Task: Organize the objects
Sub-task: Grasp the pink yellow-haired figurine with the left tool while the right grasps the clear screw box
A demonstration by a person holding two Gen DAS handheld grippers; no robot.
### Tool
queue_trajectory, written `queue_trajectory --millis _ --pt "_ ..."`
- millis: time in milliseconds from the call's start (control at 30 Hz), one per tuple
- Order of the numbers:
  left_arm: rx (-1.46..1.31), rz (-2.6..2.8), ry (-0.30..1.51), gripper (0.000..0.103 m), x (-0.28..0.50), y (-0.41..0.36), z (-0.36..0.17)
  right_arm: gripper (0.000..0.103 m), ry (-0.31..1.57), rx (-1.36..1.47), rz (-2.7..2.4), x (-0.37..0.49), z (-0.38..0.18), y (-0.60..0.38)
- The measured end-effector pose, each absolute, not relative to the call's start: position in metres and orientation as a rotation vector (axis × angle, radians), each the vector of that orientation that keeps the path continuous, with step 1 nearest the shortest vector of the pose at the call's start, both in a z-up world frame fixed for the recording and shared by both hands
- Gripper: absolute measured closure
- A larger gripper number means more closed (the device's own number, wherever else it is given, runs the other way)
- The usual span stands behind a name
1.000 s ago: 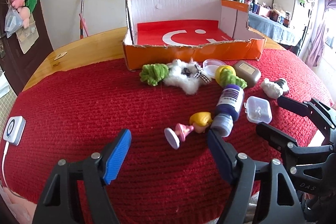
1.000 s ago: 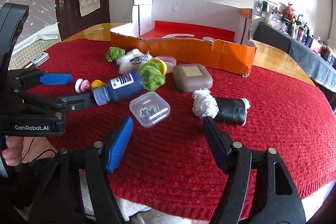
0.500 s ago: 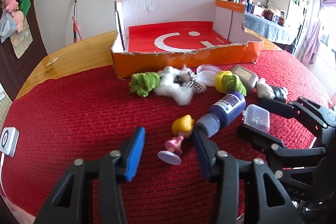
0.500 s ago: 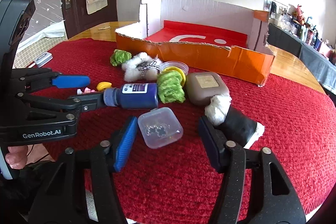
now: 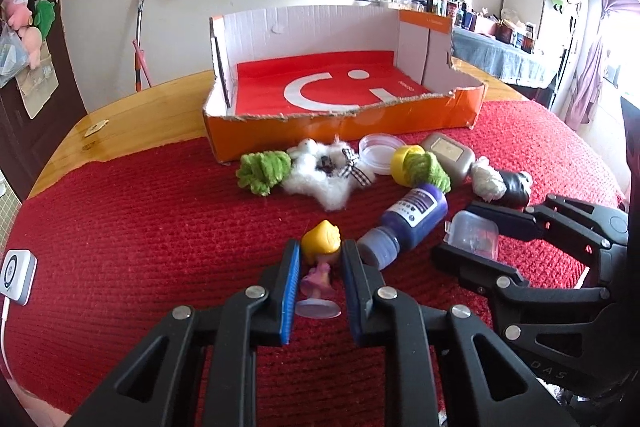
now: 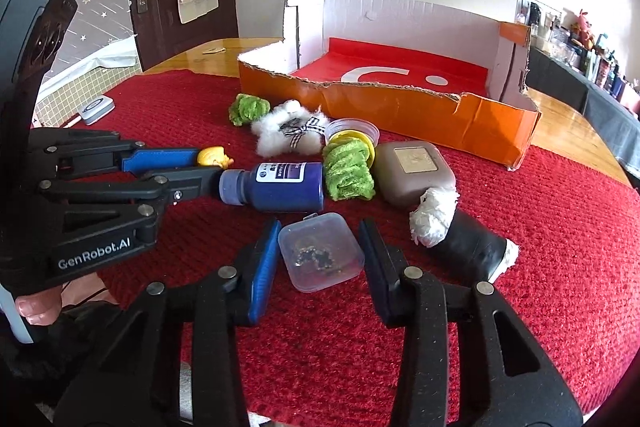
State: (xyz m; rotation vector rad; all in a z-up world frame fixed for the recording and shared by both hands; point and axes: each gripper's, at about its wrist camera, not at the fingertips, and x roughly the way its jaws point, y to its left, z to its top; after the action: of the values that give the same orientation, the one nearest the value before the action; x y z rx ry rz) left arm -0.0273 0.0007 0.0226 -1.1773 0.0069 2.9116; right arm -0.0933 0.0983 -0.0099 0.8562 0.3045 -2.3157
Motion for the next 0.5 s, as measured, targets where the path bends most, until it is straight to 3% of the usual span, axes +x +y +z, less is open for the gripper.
queue_trajectory --millis 500 --pt "-1.134 2.925 0.010 0.082 -0.039 -0.002 0.042 0.065 0.242 0.872 -2.311 -0.108 0.010 0.103"
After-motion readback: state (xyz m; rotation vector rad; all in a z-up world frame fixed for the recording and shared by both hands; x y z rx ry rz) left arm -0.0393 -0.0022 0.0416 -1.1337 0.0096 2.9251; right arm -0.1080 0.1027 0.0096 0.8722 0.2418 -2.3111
